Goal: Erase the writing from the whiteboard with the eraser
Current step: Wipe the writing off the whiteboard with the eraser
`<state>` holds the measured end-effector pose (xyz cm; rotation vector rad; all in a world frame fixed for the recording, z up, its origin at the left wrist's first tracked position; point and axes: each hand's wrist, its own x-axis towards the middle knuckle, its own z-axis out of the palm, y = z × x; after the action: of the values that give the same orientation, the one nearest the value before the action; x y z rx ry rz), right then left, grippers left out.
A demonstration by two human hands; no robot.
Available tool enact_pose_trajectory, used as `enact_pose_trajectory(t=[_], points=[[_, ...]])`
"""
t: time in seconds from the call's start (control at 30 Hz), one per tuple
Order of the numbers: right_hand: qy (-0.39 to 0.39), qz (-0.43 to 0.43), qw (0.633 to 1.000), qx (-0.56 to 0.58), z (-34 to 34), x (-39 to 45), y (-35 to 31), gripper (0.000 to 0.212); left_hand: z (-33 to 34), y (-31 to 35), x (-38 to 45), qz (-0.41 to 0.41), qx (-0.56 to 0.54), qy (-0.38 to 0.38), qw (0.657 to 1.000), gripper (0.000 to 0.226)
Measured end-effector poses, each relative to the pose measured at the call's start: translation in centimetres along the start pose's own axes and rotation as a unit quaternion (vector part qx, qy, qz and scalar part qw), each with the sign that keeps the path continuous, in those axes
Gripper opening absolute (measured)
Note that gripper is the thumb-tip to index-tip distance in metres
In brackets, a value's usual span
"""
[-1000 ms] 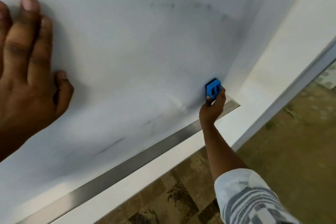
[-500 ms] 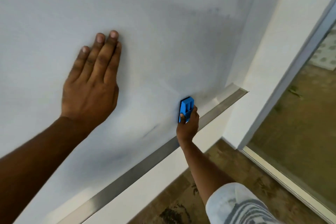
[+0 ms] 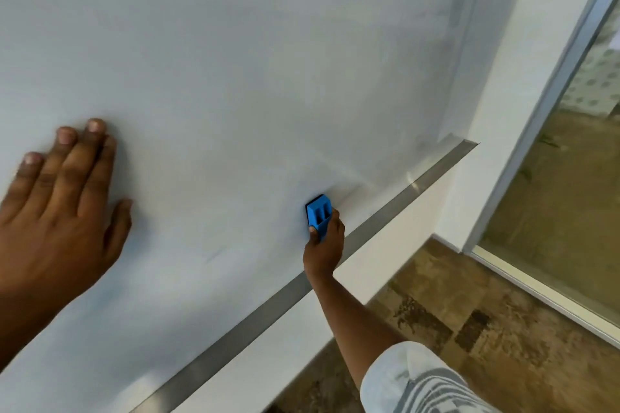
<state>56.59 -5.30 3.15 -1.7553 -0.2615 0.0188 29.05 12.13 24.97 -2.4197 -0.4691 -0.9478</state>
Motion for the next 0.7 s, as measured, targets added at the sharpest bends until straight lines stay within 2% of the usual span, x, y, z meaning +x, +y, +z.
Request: enact_pose_trajectory(t=[0.2,0.43,0.53,0.7], points=[[-0.029,0.004,1.000,-0.007,2.6,-8.3,-1.4,0.065,-3.0,1.2,-3.5,0.023,0.016,0.025,0.999,0.071],[-0.043,0.001,0.999,-0.009,5.2,-14.0,-2.1,0.068,-5.0,0.1,-6.0,-0.016,0.026,0.015,0.999,0.070],[-0.053,0.006,0.999,-0.006,6.6,-18.6,-3.4,0.069,-7.6,-3.4,-9.1,-0.011,0.051,-0.006,0.999,0.070],[-0.035,-0.009,0.999,-0.008,9.3,-26.8,-7.1,0.067,-13.0,-10.6,-14.5,-0.021,0.068,0.026,0.997,0.070]])
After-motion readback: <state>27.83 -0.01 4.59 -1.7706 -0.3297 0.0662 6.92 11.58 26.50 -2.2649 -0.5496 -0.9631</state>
